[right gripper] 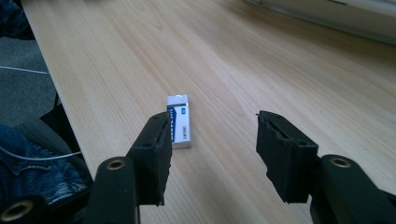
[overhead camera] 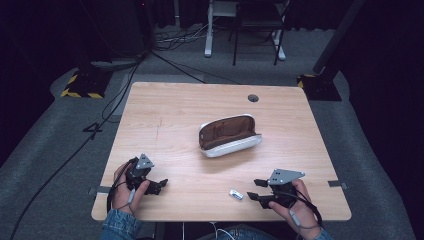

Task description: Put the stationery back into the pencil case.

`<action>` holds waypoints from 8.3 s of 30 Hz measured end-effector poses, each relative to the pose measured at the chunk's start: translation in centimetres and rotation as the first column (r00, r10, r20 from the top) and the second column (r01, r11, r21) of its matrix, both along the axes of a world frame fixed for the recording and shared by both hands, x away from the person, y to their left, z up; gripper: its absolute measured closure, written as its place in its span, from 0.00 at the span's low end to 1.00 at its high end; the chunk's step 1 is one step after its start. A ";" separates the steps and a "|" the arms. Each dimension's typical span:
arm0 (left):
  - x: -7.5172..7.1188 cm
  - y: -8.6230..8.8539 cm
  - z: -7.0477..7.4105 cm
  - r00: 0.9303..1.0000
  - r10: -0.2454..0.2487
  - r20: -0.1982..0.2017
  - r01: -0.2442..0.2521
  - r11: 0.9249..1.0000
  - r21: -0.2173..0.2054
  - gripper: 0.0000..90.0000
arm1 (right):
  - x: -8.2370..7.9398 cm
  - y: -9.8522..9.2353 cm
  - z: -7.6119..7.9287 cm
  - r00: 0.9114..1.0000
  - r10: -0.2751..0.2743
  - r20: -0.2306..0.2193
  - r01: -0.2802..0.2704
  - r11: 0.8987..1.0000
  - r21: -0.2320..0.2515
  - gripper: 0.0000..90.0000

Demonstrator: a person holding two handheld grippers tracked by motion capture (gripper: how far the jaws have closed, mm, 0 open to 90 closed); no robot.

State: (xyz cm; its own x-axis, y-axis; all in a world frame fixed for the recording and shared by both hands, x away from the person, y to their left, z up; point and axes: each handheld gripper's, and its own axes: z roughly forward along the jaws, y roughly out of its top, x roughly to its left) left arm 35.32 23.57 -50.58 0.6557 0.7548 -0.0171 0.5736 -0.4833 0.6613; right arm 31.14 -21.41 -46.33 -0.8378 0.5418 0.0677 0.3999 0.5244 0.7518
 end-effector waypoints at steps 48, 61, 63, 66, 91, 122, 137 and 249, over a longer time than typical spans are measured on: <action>0.0 0.0 0.0 1.000 -0.001 0.003 0.001 1.000 0.007 0.00 | 0.3 4.1 -1.9 0.994 0.109 -0.003 -0.109 0.990 -0.084 0.82; 0.0 0.0 0.0 1.000 -0.001 -0.002 0.001 1.000 0.005 0.00 | 1.5 3.7 0.9 0.993 0.108 0.039 -0.107 0.994 -0.030 0.82; 0.0 0.0 0.0 1.000 0.000 -0.001 0.000 1.000 0.003 0.00 | 1.6 3.7 1.1 0.993 0.107 0.043 -0.106 0.994 -0.029 0.82; 0.0 0.0 0.0 1.000 -0.001 -0.002 0.001 1.000 0.004 0.00 | 2.2 3.6 2.1 0.993 0.098 0.058 -0.098 0.995 -0.016 0.82; 0.1 0.0 0.0 1.000 -0.002 -0.002 0.002 1.000 -0.002 0.00 | 8.6 4.2 7.3 0.995 0.009 0.104 -0.014 0.999 0.042 0.82; 0.1 0.0 0.0 1.000 -0.002 -0.002 0.002 1.000 -0.003 0.00 | 16.9 6.6 6.8 0.997 -0.057 0.057 0.061 0.995 -0.076 0.82; 0.1 0.0 0.0 1.000 -0.002 -0.002 0.002 1.000 -0.002 0.00 | 18.3 8.0 5.1 0.998 -0.055 0.036 0.059 0.987 -0.153 0.82; 0.1 0.1 0.0 1.000 0.009 -0.002 -0.009 1.000 0.005 0.00 | 5.3 -9.0 -4.1 0.957 -0.288 0.048 0.290 0.956 -0.054 0.21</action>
State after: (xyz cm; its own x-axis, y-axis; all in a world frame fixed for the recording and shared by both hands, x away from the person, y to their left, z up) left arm 35.45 23.63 -50.55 0.6489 0.7607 -0.0146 0.5790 -0.4813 0.6582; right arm 36.39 -30.39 -50.43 -0.6464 0.7630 -0.0020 0.5119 0.4356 0.7404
